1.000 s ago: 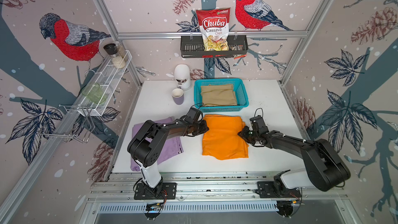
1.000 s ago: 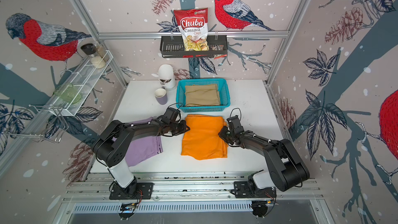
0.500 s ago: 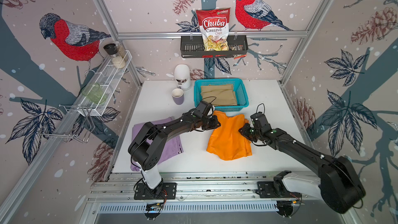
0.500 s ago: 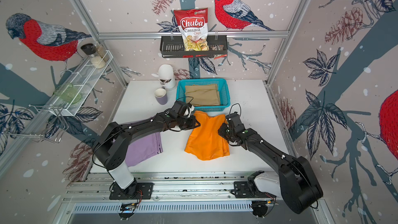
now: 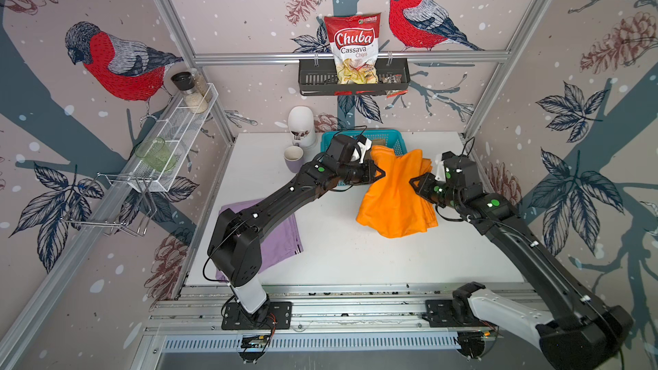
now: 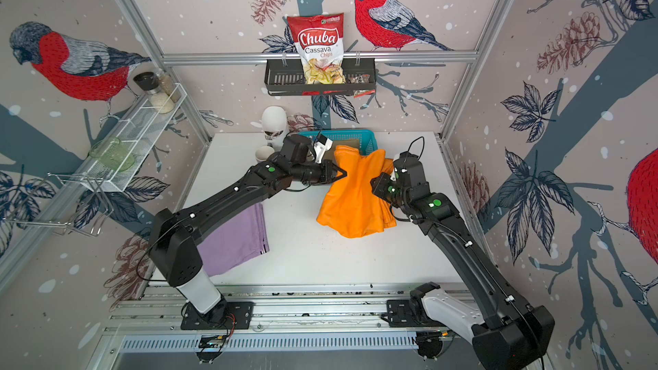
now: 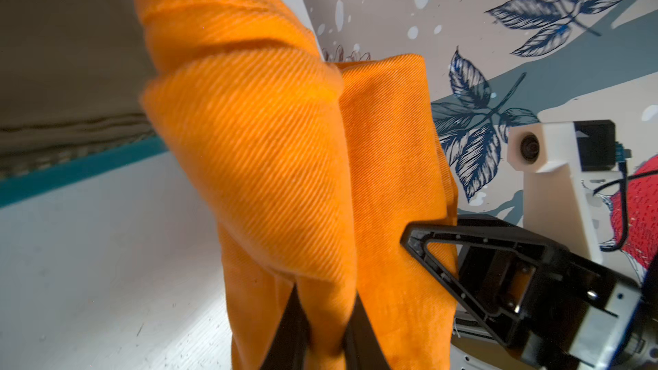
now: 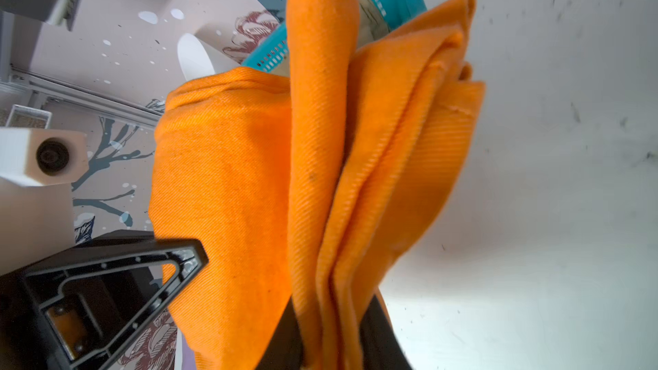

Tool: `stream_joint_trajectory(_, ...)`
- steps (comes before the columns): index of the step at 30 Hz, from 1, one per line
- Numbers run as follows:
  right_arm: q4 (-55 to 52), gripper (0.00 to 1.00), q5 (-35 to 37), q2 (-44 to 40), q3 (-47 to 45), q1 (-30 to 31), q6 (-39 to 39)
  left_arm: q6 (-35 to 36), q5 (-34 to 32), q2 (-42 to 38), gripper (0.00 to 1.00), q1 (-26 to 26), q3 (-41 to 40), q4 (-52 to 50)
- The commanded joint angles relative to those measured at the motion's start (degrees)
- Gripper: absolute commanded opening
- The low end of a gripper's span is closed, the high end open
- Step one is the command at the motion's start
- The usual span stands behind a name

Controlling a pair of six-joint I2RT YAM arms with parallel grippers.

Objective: Put the folded long pants in the basket
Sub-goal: Place the long pant in the basket.

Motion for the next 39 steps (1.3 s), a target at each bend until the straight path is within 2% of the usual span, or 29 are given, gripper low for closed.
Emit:
stream_joint_trajectory(1, 5.1, 0.00, -4.0, 2.6, 2.7, -2.9, -3.8, -1.2, 4.7, 2.0, 0.00, 3.8, 2.5, 1.3)
stream_joint_trajectory(5, 11.1, 0.00, -9.5, 8.2, 4.9, -7.2, -5.5, -1.0, 7.7, 5.3, 0.00, 10.1, 5.9, 0.6)
stream_joint_trajectory(8, 15.0, 0.00, -11.7, 15.1, 7.4, -7.6, -7.2, 0.5, 8.9, 8.2, 0.00, 13.3, 9.3, -0.8)
stream_joint_trajectory(12, 20.6, 0.00, -15.4, 23.2, 11.2, -8.3, -7.6, 0.4, 10.0, 12.1, 0.00, 16.5, 13.8, -0.6)
stream_joint_trajectory(18, 22.1, 0.00, -21.1, 36.6, 22.2, -11.1, -6.5, 0.4, 8.8, 19.6, 0.00, 19.3, 23.6, -2.6)
stream_joint_trajectory(22, 20.8, 0.00, -21.3, 44.4, 28.4, -10.6, -6.3, 0.6, 8.4, 25.8, 0.00, 20.4, 30.2, -4.8)
stream_joint_trajectory(30, 23.3, 0.00, -20.1, 52.5, 30.8, -9.9, -4.8, -0.3, 6.1, 32.5, 0.00, 23.2, 34.4, -4.4)
stream_joint_trajectory(39, 17.6, 0.00, -14.0, 62.2, 37.5, -10.0, -9.8, 1.8, 3.7, 41.0, 0.00, 24.5, 40.6, -8.0)
